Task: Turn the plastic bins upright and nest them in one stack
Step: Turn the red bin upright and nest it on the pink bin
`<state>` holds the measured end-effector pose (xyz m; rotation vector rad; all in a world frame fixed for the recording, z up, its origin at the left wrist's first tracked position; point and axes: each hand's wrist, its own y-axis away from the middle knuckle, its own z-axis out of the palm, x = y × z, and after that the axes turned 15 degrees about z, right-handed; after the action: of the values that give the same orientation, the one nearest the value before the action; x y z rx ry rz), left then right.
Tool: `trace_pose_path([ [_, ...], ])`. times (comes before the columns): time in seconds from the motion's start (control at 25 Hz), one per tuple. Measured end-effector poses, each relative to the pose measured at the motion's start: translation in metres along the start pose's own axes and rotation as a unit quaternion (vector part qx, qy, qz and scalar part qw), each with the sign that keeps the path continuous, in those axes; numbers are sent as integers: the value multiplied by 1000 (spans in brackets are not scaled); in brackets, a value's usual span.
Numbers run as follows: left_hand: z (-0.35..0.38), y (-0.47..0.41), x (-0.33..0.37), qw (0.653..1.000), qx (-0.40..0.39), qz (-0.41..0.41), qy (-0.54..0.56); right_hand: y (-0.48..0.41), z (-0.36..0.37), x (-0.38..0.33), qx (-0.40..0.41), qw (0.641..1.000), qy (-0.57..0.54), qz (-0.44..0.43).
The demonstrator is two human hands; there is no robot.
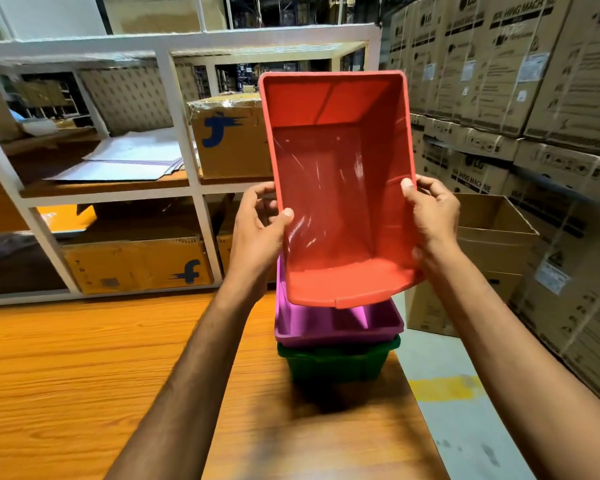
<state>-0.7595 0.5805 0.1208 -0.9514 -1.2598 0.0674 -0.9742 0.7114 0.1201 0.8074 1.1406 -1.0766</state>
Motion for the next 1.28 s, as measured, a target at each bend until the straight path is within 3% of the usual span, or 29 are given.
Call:
trace_pose_path([
  [0.16,-19,-15,-9,999,33,-2,4,3,-15,-11,-206,978,34,7],
  [0.32,-37,-26,-16,1000,23,-1,2,6,-30,-13,-299,948,106,-26],
  [0.68,-49,-23,-38,999,41,-26,4,21,-25,-17,-335,926,156,-79],
  [0.88,-53,-22,-40,999,28,-41,9,17,-20,-20,-348,927,130,-53],
  [1.12,-42,-42,-34,996,-16,-85,-13,-20,-10,-19,-310,944,76,79],
  [1.28,-34,-56,-41,982,-60,-177,-32,-47,-7,-9,-307,924,86,213],
])
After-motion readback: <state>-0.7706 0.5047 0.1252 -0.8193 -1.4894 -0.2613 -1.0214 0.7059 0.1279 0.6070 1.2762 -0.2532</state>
